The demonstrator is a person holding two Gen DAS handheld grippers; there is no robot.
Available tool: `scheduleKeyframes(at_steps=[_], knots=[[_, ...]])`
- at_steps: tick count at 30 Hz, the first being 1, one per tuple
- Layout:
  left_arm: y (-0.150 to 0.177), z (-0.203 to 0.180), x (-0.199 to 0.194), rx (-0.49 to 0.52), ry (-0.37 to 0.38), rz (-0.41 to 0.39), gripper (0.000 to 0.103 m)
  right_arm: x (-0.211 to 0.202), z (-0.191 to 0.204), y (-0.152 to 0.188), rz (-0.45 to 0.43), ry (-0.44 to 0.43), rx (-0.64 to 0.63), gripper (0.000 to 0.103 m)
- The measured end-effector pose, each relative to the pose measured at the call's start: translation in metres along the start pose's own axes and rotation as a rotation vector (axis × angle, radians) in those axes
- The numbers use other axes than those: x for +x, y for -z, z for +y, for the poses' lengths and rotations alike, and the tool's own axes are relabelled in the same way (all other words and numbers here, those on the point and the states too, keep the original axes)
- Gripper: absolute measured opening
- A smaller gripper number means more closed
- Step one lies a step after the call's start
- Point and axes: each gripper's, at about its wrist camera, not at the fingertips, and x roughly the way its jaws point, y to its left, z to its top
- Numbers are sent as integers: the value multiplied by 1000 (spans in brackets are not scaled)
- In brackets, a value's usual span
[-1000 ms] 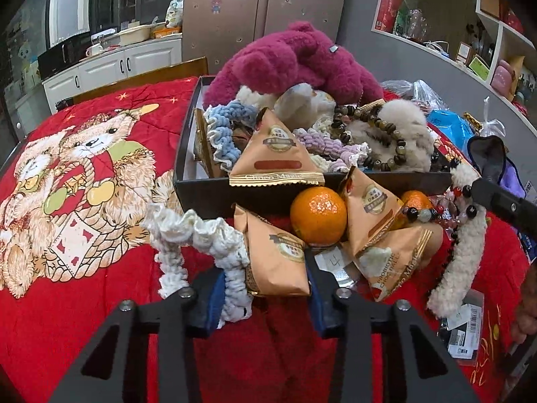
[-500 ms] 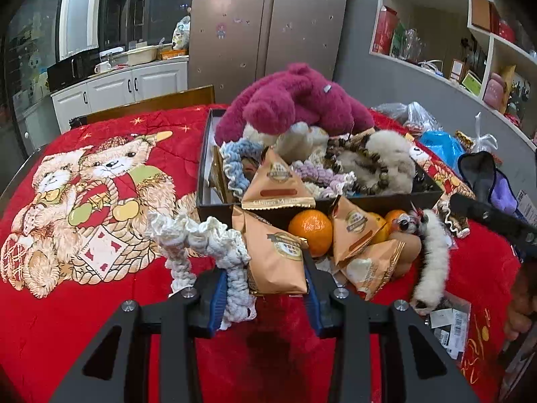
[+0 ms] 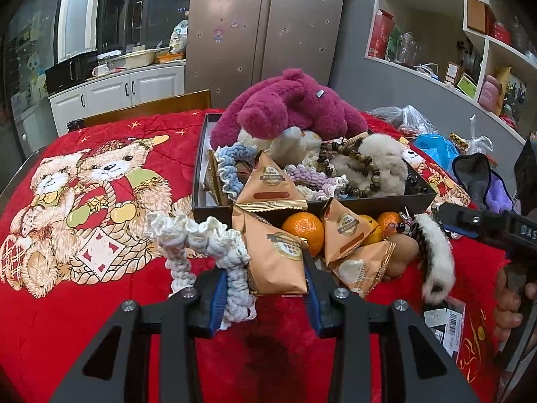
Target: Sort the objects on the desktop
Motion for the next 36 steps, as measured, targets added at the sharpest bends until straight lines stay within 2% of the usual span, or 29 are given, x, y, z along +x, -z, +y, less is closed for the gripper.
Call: scheduleKeyframes(at_steps=[3, 7, 11, 13, 15, 21, 22, 24, 30, 36], knots=[[0, 0, -1, -4, 2, -6, 39, 1, -5, -1, 14, -13, 30, 85], [-1, 2, -3, -11, 5, -14, 39, 22, -17, 2, 122, -32, 107, 85], [-1, 3, -4, -15, 8, -17, 39, 30, -11, 3, 148, -86, 75, 85], [-2, 3, -4, -17, 7, -17, 39, 33, -6, 5, 163, -72, 57, 84], [-2, 5, -5, -25, -2, -19, 39, 36, -3, 10, 169, -41, 29, 77], [-2, 9, -6, -46, -11, -29, 39, 33, 6, 12, 147, -27, -33, 68], [-3, 11, -7, -54, -6, -30, 39, 30, 7, 12, 139, -22, -43, 64], [-3, 12, -8, -62, -5, -32, 39, 25, 12, 11, 112, 15, -67, 47], [-3, 14, -12, -71, -5, -48, 39, 16, 21, 10, 74, -2, -120, 44], [-6, 11, -18, -59, 13, -69, 39, -17, 36, 5, -50, -48, -166, 44]])
